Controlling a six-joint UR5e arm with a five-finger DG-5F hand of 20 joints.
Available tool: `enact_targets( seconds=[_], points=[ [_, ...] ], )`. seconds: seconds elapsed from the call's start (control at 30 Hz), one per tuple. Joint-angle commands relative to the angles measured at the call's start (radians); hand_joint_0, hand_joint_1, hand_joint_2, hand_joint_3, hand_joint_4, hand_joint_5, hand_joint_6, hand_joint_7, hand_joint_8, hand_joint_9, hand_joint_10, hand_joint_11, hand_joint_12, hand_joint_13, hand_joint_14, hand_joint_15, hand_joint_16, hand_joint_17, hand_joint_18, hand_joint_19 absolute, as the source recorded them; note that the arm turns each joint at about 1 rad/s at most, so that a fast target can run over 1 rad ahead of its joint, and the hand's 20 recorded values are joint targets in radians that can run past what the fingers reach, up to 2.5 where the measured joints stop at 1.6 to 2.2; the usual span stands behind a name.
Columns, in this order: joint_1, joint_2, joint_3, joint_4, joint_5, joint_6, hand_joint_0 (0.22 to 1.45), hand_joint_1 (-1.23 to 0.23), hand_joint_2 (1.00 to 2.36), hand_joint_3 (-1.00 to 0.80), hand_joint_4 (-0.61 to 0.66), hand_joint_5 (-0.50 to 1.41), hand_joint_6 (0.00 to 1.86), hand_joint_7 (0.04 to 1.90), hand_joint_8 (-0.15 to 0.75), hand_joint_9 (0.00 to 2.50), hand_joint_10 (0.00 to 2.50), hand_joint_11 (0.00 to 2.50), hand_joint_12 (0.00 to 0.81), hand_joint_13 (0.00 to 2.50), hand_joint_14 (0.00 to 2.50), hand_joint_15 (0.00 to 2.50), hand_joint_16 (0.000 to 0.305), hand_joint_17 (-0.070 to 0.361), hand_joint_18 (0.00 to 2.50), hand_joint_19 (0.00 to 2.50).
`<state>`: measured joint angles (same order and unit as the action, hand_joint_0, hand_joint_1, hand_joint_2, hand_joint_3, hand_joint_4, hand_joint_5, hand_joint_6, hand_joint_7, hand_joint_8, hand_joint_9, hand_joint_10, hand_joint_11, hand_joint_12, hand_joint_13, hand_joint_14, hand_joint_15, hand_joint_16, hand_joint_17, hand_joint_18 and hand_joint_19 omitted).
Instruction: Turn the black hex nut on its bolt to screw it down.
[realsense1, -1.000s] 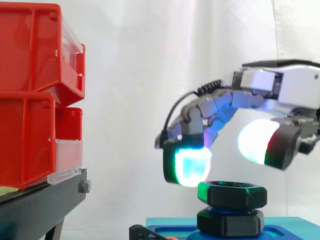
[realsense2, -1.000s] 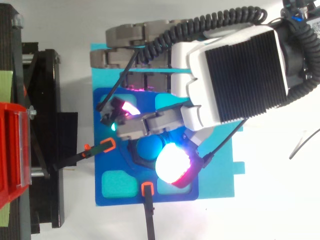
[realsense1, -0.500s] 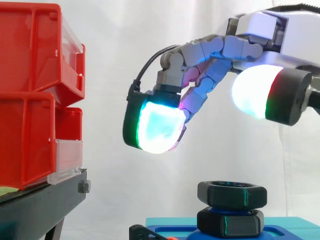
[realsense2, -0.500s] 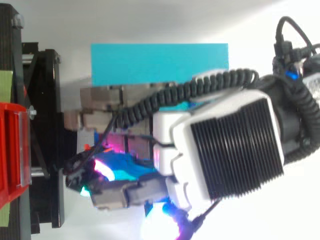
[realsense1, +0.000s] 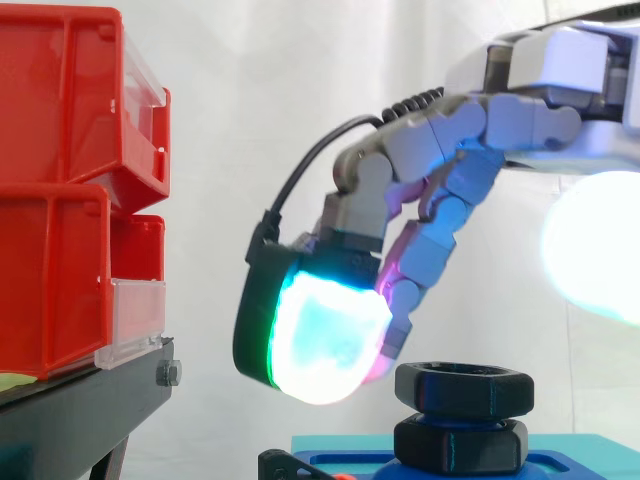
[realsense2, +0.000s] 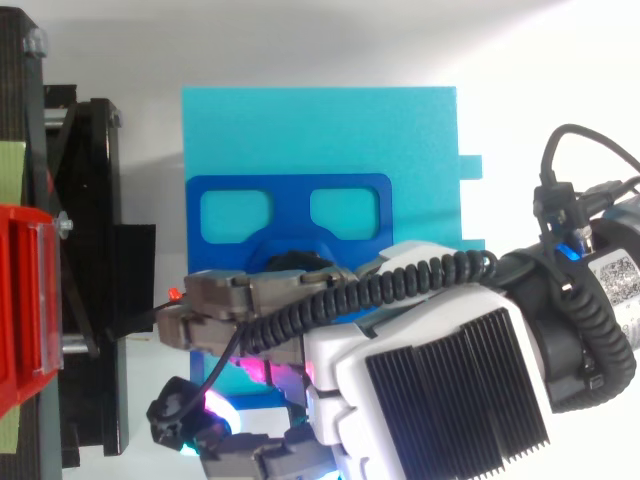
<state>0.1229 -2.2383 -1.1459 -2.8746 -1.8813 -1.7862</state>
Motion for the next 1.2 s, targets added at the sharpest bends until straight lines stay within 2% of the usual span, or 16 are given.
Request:
enact_targets(
  seconds=[0.0,0.2,0.43,0.53,0.6,0.7,0.97,1.17],
  points=[
    [0.001,0.0,-0.002,-0.032,0.001,-0.012,0.51,-0.16,1.0,-0.5,0.11,0.03,0.51,0.88,0.235,1.11,0.0,0.13,0.289,0.69,0.01,0.13,0.044,0.098,0.59,0.46],
    [-0.009,0.0,0.0,-0.068,-0.002,-0.05,0.51,-0.17,1.0,-0.5,0.11,0.03,0.51,0.87,0.24,1.12,0.01,0.15,0.291,0.69,0.01,0.13,0.043,0.098,0.59,0.46],
    [-0.025,0.0,0.0,-0.069,-0.013,-0.064,0.51,-0.18,1.0,-0.5,0.1,0.04,0.51,0.91,0.254,1.12,0.01,0.18,0.295,0.69,0.01,0.14,0.044,0.098,0.59,0.46],
    [-0.028,0.0,0.0,-0.069,-0.013,-0.076,0.51,-0.17,1.0,-0.5,0.04,0.04,0.51,0.95,0.264,1.12,0.01,0.21,0.298,0.69,0.01,0.15,0.044,0.099,0.6,0.46],
    [-0.031,0.0,0.0,-0.071,-0.013,-0.081,0.51,-0.17,1.0,-0.5,-0.04,0.04,0.51,1.02,0.272,1.13,0.01,0.24,0.301,0.69,0.01,0.16,0.044,0.099,0.6,0.47],
    [-0.037,0.0,0.0,-0.072,-0.018,-0.081,0.51,-0.17,1.0,-0.5,-0.06,0.04,0.51,1.1,0.279,1.14,0.01,0.26,0.304,0.7,0.01,0.16,0.044,0.099,0.59,0.47],
    [-0.049,0.0,0.0,-0.068,-0.028,-0.09,0.51,-0.17,1.0,-0.5,-0.02,0.04,0.51,1.24,0.289,1.14,0.01,0.29,0.308,0.7,0.01,0.17,0.044,0.1,0.59,0.47],
    [-0.062,0.0,0.0,-0.061,-0.044,-0.091,0.51,-0.17,1.0,-0.5,0.0,0.04,0.51,1.23,0.291,1.14,0.01,0.3,0.308,0.7,0.01,0.17,0.044,0.1,0.6,0.47]
  ],
)
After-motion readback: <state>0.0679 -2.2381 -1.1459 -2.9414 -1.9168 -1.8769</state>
